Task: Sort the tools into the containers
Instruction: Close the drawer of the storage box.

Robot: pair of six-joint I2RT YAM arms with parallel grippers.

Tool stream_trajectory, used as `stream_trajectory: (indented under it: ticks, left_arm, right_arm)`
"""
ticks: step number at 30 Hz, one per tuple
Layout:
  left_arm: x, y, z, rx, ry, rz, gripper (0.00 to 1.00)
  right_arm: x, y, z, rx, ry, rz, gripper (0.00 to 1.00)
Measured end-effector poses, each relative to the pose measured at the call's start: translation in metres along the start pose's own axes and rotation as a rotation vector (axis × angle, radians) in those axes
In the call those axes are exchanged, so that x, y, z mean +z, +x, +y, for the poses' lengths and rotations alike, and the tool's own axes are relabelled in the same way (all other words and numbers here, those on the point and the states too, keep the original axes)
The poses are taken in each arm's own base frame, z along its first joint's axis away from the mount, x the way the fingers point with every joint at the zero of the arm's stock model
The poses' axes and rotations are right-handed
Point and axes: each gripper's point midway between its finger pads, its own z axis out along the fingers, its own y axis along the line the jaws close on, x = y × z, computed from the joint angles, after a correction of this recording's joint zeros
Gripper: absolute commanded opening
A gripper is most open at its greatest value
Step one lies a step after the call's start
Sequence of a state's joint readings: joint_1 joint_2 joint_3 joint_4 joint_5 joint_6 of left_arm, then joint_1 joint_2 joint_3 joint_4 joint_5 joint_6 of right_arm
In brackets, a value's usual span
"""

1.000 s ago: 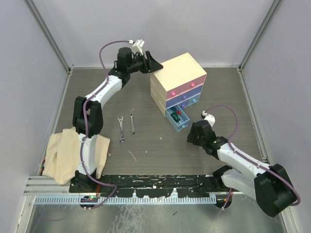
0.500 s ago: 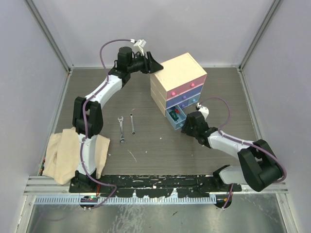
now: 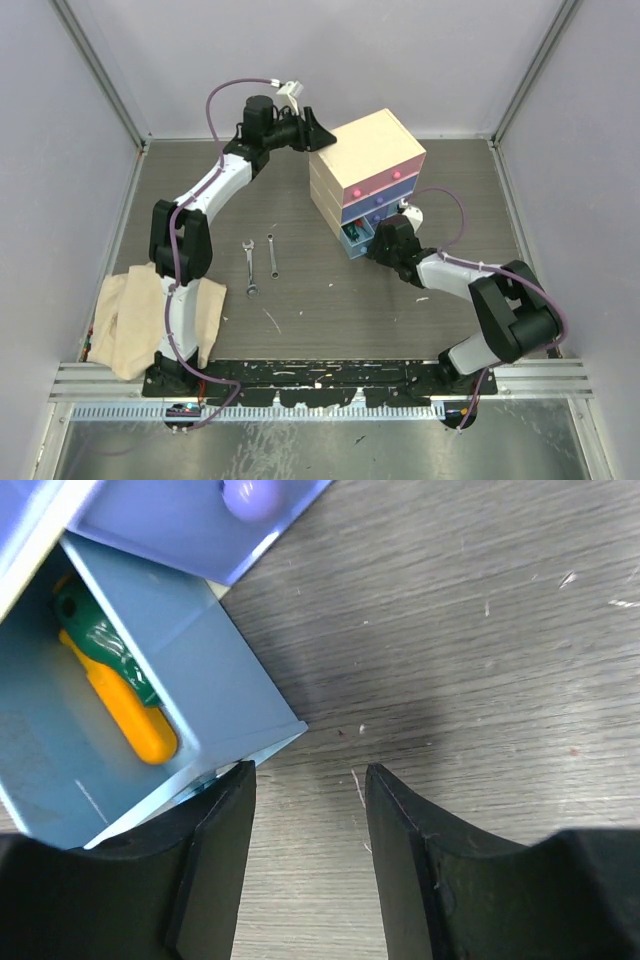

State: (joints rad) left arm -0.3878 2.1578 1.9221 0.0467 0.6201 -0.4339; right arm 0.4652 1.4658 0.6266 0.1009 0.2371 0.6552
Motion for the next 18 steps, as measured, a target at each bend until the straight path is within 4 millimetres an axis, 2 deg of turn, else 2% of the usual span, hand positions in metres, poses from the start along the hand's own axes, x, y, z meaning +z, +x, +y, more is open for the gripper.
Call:
stream_trajectory:
  ticks: [3, 6, 18]
  left_arm:
    - [0.000, 0.000, 0.000, 0.006, -0.005, 0.000, 0.48]
    - [0.000, 0.000, 0.000, 0.008, -0.006, 0.001, 0.48]
    - [0.000, 0.000, -0.001, 0.027, -0.014, -0.003, 0.48]
  right_arm:
    - [0.008, 0.011, -0.001, 0.008, -0.002, 0.034, 0.54]
    - [0.012, 0.006, 0.009, 0.042, -0.041, 0.016, 0.55]
    - [0.021, -0.001, 0.013, 0.164, -0.064, -0.029, 0.60]
